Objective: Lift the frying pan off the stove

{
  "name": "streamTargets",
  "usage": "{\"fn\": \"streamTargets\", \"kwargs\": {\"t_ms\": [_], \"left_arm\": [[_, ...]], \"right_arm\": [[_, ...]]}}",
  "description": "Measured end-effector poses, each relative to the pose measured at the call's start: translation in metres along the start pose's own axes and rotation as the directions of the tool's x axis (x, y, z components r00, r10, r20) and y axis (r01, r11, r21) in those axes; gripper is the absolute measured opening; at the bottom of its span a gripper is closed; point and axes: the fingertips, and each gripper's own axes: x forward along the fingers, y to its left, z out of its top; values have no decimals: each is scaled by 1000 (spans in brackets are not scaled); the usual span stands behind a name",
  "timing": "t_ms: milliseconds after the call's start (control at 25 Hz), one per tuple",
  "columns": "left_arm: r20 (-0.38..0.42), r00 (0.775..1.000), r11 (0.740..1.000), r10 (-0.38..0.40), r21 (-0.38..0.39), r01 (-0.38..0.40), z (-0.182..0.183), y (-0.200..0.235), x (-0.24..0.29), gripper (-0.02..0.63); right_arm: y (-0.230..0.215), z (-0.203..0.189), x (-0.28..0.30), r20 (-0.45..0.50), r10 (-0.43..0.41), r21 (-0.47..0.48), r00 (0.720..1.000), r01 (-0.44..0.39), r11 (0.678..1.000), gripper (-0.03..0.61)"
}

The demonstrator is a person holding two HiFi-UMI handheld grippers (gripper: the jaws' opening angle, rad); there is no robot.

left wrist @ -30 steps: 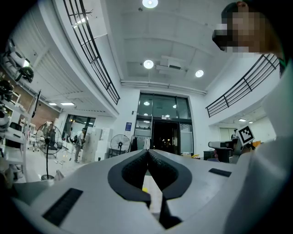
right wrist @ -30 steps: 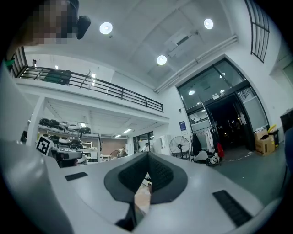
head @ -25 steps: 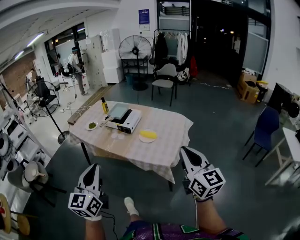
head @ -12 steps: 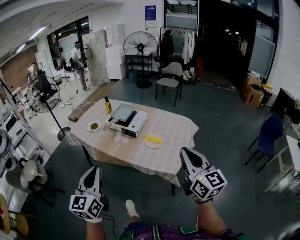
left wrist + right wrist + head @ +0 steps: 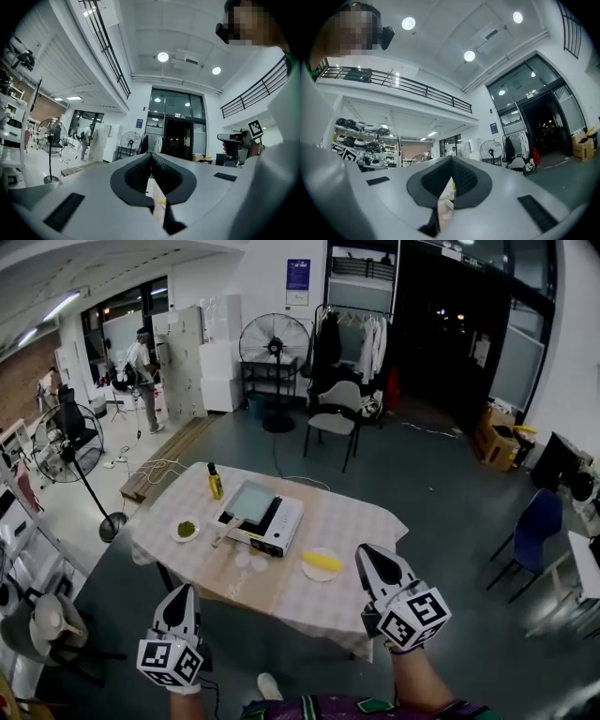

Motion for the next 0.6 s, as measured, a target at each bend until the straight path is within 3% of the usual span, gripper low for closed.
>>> {"fn": "streamTargets", "kwargs": {"t_ms": [320,520,600], "left_arm": [[-45,997,998,-60,-4,60,5,98,83,23],[-55,994,996,-94,6,94,5,118,122,23],[-56,993,995,-100,-22,99,1,123,133,23]], "right_arm": [[13,-18,119,5,-20,0,1000,20,1000,8],[9,-40,160,-43,-27,-8,999,27,1000,8],[6,-47,176,-55,-17,-2,998,17,1000,8]]}}
